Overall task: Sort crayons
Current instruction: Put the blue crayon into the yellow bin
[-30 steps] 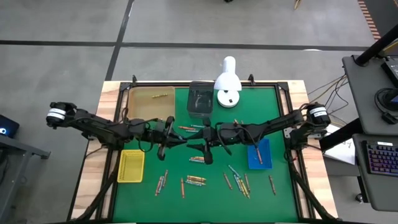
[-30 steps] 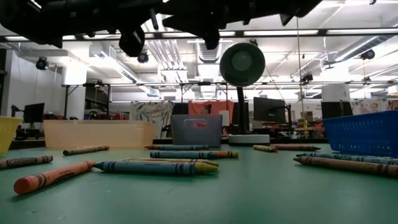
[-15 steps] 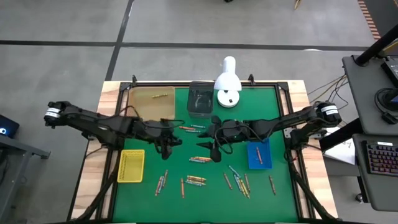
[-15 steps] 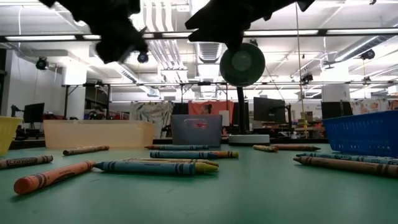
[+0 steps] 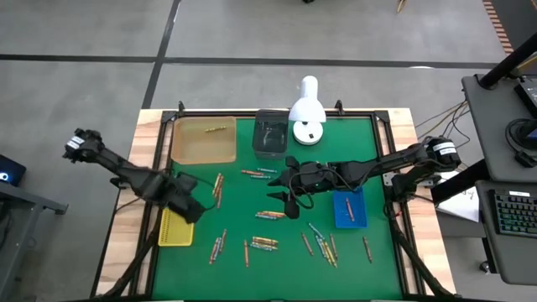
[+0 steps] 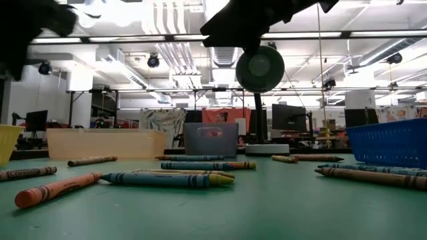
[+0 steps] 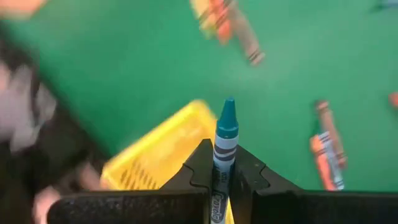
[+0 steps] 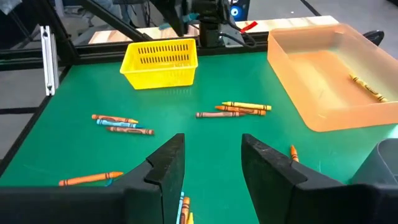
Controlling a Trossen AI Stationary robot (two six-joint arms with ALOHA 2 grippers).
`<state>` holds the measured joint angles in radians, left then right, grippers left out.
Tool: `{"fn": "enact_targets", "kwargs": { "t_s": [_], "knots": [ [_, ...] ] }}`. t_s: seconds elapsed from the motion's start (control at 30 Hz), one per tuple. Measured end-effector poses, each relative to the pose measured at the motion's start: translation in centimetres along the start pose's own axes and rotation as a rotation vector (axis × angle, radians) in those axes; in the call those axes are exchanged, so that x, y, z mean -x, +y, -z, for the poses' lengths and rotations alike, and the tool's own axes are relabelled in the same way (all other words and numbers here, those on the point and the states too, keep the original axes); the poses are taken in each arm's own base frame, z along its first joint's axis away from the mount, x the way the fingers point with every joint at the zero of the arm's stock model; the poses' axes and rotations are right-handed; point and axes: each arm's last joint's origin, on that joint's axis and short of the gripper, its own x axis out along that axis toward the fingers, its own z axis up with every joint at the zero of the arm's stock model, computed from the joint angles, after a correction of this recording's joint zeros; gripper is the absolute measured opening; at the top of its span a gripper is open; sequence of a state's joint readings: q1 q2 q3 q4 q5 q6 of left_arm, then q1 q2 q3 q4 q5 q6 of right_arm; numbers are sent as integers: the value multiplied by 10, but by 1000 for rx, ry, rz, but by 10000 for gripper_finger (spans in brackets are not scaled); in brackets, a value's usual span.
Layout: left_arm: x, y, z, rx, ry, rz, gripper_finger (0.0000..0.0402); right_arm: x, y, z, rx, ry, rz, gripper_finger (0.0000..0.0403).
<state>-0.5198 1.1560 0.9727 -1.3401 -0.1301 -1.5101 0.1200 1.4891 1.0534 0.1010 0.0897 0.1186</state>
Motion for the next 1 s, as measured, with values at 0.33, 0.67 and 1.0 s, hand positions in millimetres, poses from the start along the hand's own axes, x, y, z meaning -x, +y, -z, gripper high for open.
{"fn": "enact_targets", "kwargs": {
  "t_s": [0.33,0.67,1.0],
  "knots": [
    [-12,-10,33,91,52,-101,3,0,0,0,44,0,0,148],
    [-30,-24,37,88,45,-205,59,1,1,-9,81,-27,-2,152],
    [-25,-31,37,16,34,-179,79,6,1,-12,37,-3,-3,151]
  ]
}}
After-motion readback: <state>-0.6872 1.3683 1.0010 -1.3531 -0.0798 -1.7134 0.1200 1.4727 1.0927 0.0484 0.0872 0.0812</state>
